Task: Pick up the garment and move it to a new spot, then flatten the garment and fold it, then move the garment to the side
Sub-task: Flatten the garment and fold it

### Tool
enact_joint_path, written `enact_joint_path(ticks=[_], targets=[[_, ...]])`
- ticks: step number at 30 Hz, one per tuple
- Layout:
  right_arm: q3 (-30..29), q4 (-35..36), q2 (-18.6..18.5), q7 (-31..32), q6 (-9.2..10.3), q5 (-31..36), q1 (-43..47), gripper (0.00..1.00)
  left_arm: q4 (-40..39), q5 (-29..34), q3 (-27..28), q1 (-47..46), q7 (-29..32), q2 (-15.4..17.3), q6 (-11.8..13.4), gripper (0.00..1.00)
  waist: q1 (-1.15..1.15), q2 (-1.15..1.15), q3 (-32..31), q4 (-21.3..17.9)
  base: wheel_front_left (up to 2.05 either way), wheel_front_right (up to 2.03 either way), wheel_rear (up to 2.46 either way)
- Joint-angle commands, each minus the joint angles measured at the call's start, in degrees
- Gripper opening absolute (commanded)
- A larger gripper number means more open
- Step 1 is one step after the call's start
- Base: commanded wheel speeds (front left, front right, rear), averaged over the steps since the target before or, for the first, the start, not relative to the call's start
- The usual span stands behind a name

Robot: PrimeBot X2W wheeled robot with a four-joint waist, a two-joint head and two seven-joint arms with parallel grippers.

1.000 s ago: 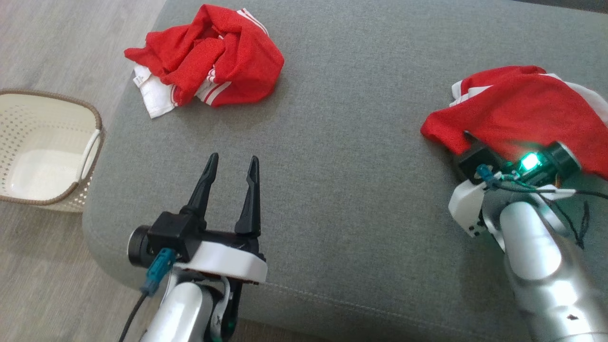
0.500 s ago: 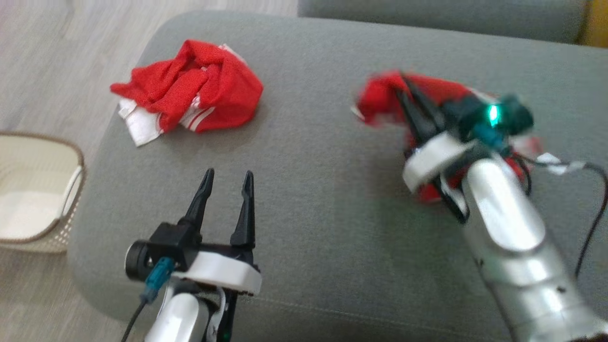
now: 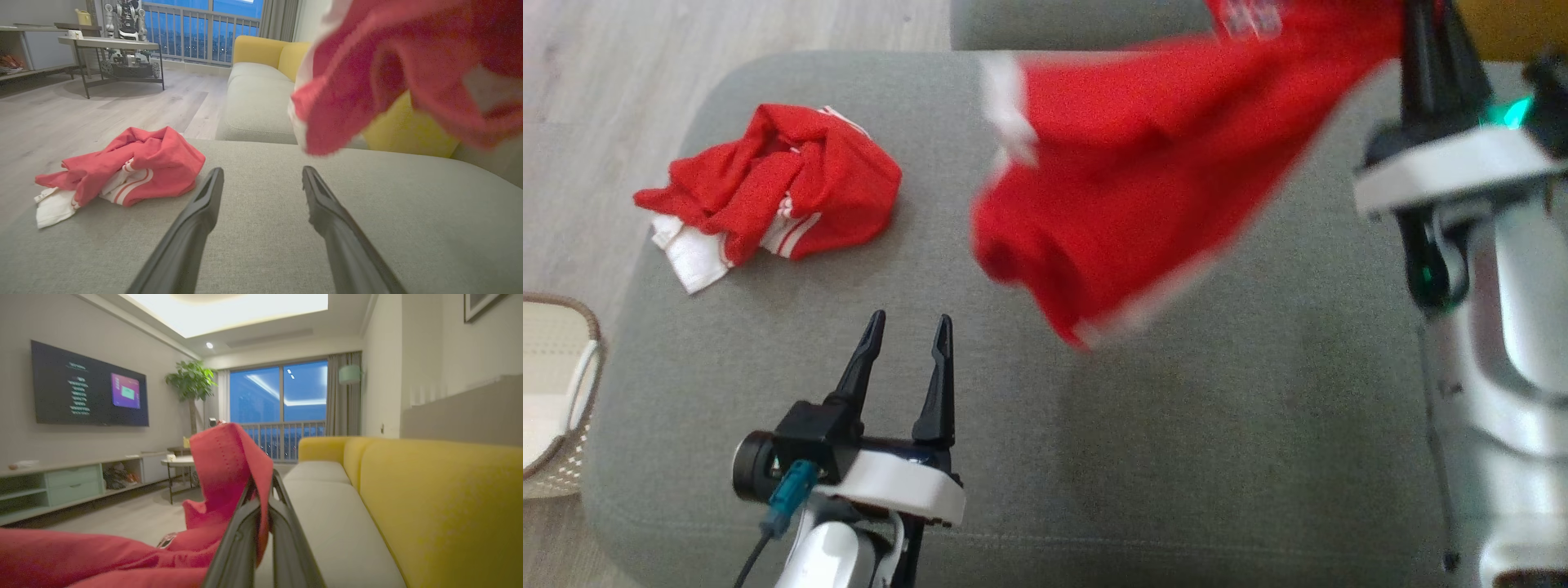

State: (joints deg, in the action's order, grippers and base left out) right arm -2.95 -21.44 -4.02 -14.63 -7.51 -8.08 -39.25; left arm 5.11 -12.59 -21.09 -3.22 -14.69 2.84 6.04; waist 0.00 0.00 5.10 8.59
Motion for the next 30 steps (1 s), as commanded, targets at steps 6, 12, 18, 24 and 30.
enact_joint_path(ticks=[6,12,18,24,30], targets=[[-14.5,-11.3,-1.3,5.5,0.02,8.4,5.9,0.00,-1.8,1.2,1.7,-2.9,-0.3,0.0,-0.3,1.00,0.00,0.00,2.7,-2.3,0.00,0.00,0.00],[-25.8,-15.1,0.5,6.3,0.02,16.2,6.1,1.00,-1.1,1.8,1.7,-3.8,-0.3,0.0,-0.4,1.00,0.00,0.00,3.2,-4.1,0.00,0.00,0.00],[-22.4,-13.3,1.1,2.9,0.02,16.5,5.1,1.00,-1.0,1.4,2.0,-3.9,-0.3,0.0,-0.4,1.00,0.00,0.00,1.9,-5.8,0.00,0.00,0.00],[-5.6,-3.8,1.1,0.2,0.02,12.0,8.9,1.00,-2.2,0.2,2.8,-3.7,-0.3,0.0,0.3,1.00,0.00,0.00,0.2,-7.2,0.00,0.00,0.00],[3.1,6.8,1.1,-0.2,0.02,9.5,19.0,1.00,-2.9,-0.4,2.8,-3.1,-0.3,0.0,0.9,1.00,0.00,0.00,-1.1,-7.9,0.00,0.00,0.00]])
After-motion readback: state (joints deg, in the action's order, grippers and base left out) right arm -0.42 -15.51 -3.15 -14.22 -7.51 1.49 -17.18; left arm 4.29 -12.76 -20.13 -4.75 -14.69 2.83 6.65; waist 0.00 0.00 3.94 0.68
